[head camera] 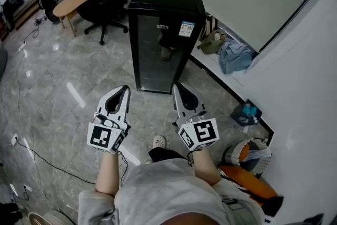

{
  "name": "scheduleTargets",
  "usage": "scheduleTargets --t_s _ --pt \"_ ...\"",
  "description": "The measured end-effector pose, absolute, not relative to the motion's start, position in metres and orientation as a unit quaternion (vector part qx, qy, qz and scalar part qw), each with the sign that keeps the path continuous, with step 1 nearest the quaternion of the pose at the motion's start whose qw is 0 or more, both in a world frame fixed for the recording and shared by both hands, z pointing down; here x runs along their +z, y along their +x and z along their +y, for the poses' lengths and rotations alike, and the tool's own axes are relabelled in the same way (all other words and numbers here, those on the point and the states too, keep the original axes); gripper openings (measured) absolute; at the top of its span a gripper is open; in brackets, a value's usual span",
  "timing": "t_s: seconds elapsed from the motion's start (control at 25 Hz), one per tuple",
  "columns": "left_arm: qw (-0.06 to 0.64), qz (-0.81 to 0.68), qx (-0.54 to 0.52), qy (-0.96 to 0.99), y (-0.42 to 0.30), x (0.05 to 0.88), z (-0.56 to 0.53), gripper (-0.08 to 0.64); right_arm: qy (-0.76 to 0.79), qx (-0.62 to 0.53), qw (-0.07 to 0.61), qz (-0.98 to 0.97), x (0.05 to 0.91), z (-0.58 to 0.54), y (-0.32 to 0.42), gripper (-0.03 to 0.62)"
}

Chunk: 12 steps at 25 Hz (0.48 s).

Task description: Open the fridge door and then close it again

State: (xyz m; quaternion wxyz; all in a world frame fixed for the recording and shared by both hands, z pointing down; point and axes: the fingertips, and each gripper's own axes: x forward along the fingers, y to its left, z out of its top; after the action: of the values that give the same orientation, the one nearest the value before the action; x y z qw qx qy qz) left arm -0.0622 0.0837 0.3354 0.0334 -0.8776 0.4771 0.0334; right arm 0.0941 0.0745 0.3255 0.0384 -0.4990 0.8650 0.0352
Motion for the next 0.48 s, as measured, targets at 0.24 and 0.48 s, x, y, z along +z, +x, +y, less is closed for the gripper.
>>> scheduleTargets --t_s 0.24,0.48 --pt "0.038 0.488 0.038 -0.871 -0.058 0.330 0.035 0.014 -0.485 0.038 0.041 0.873 0.321 0.022 0.096 0.026" --pt "0.047 0.499 0.055 -0.864 -0.046 0.324 -0.003 0.015 -0.469 0.044 0.045 0.881 0.322 -0.017 0.105 0.026"
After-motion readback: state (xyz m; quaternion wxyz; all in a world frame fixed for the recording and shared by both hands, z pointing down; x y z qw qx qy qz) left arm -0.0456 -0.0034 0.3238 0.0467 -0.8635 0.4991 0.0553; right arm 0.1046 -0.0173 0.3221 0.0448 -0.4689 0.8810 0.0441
